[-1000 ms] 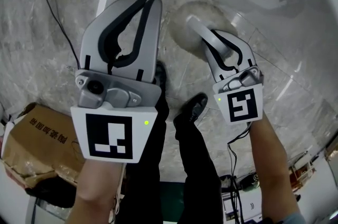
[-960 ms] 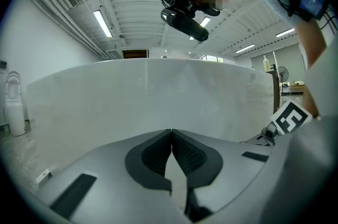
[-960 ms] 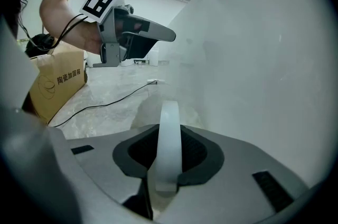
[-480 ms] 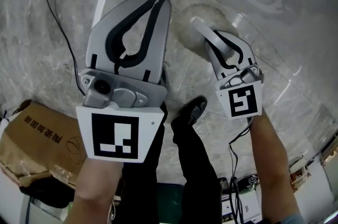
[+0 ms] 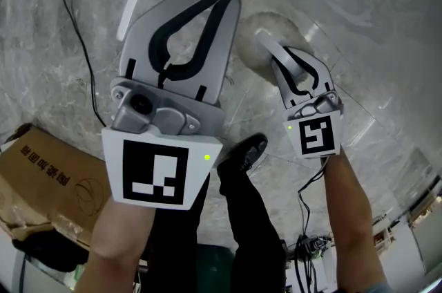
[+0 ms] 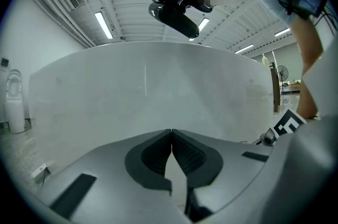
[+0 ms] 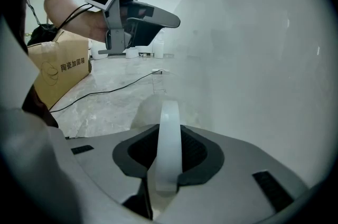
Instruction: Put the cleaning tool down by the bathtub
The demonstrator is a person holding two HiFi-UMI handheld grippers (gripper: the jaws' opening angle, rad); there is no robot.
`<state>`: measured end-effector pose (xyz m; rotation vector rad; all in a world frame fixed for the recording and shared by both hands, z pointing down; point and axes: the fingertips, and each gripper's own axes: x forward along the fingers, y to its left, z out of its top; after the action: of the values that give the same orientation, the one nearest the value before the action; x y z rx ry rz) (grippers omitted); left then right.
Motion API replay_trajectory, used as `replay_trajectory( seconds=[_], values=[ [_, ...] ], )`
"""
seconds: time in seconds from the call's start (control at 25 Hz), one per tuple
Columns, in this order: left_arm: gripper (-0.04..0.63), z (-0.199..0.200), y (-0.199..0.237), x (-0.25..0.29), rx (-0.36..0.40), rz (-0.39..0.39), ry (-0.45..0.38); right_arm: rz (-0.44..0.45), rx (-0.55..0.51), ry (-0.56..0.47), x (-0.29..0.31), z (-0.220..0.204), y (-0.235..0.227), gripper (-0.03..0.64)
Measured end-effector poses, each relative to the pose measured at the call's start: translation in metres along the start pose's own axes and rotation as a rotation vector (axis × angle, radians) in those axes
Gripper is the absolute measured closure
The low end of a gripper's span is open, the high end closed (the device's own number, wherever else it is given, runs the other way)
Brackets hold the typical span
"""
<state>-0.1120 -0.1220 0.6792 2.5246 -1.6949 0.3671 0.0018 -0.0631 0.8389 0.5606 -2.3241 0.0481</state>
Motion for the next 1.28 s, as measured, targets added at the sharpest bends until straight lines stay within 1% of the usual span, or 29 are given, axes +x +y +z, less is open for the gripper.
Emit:
replay_trajectory(
  seconds=[0.24, 0.64, 0.8, 1.12, 1.28],
  values=[
    [0.578, -0.002, 0.005, -0.009, 0.002, 0.015, -0.003, 0.001, 0.004, 0.024, 0.006, -0.013, 0.006, 0.511],
    [0.578, -0.016, 0.002, -0.005, 0.004, 0.010, 0.014, 0.028, 0.003, 0.045, 0.025, -0.040, 0.006, 0.511],
    [0.578, -0.019, 0.003, -0.004, 0.010, 0.005, 0.017, 0.028, 0.038, 0.098, 0.032, -0.053, 0.006, 0.511],
    [0.578, -0.027, 0.003, -0.006, 0.006, 0.006, 0.023, 0.022, 0.038, 0.158, 0.046, -0.075, 0.004, 0.508],
    [0.578, -0.025, 0.004, -0.007, 0.009, 0.003, 0.020, 0.023, 0.064, 0.197, 0.049, -0.086, 0.002, 0.459]
  ],
)
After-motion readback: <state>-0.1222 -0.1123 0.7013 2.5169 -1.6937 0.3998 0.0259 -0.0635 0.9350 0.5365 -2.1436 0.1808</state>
